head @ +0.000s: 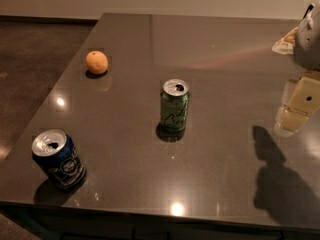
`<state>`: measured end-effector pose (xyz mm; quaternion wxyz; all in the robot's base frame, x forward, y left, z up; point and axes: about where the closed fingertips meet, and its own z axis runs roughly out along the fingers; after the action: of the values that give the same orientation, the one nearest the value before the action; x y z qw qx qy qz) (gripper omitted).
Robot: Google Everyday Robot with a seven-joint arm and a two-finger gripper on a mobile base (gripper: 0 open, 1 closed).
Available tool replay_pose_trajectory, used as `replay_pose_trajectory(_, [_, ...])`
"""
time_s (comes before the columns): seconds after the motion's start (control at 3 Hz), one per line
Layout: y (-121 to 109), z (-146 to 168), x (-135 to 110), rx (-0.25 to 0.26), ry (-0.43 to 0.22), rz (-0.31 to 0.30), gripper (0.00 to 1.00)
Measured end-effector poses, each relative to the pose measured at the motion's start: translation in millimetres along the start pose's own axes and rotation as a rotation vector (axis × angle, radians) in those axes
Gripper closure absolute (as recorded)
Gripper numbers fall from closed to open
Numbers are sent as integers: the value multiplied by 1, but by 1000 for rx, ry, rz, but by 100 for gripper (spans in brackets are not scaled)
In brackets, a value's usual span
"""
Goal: Move green can near orange
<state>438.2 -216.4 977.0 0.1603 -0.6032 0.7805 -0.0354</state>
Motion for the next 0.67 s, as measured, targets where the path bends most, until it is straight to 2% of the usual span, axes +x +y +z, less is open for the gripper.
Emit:
replay_pose_trajectory(0.33, [0,0,0,0,0,0,0])
replay_pose_trajectory(0.67, [1,6,-10,-20,-27,7,0])
